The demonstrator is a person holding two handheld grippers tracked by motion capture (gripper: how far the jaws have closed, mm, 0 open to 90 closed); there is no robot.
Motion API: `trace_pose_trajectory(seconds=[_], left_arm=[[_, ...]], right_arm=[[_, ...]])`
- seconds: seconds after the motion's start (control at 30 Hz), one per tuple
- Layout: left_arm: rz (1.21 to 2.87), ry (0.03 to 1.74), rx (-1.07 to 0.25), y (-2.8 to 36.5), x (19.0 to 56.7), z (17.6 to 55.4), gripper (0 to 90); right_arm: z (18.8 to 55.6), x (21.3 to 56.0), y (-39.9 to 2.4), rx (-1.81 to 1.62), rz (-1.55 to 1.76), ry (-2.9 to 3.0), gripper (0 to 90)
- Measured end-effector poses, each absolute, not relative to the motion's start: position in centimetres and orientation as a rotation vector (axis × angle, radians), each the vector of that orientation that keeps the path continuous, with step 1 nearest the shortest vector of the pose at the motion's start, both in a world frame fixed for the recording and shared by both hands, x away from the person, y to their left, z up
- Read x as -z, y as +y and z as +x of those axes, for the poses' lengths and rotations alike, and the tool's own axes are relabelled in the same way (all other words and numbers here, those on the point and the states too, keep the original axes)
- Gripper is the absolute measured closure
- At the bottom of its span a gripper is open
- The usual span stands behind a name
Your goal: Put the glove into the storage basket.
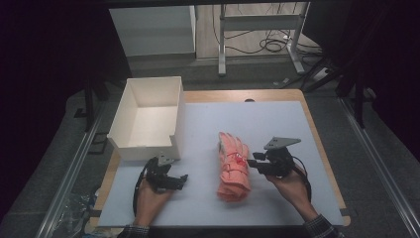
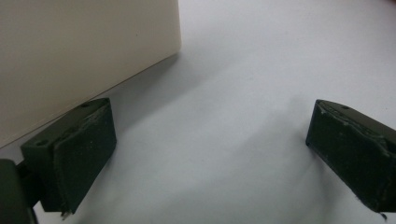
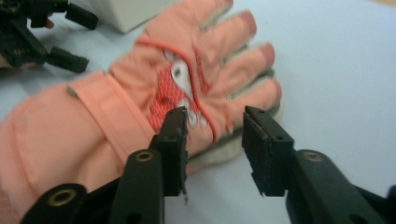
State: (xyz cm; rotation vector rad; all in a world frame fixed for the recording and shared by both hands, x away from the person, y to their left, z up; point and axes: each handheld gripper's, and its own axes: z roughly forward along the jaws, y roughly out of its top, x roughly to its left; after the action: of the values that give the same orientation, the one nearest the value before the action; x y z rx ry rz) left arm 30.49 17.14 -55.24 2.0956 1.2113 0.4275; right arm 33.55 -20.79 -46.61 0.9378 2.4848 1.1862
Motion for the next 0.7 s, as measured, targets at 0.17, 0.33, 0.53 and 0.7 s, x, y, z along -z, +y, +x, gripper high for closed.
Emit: trace_pose_trajectory(seconds=[0.17,0.33,0.53,0.7], left_arm=[[2.098,1.209,-0.429,17.2,55.2,30.5,1.7],[2.097,1.209,-0.429,17.2,55.2,30.5,1.7],[2.098,1.209,-0.429,17.2,55.2,30.5,1.7],[2.097,1.209,-0.429,17.2,55.2,30.5,1.7]], right_arm=[[32.5,48.6,-22.1,-1.190,0.969,2.506,80.1],[31.4,49.9,-22.5,-1.192,0.964,2.538,86.8],[29.8,51.5,-22.5,-1.199,0.938,2.585,87.9],[28.9,52.0,-21.9,-1.187,0.907,2.617,87.9]])
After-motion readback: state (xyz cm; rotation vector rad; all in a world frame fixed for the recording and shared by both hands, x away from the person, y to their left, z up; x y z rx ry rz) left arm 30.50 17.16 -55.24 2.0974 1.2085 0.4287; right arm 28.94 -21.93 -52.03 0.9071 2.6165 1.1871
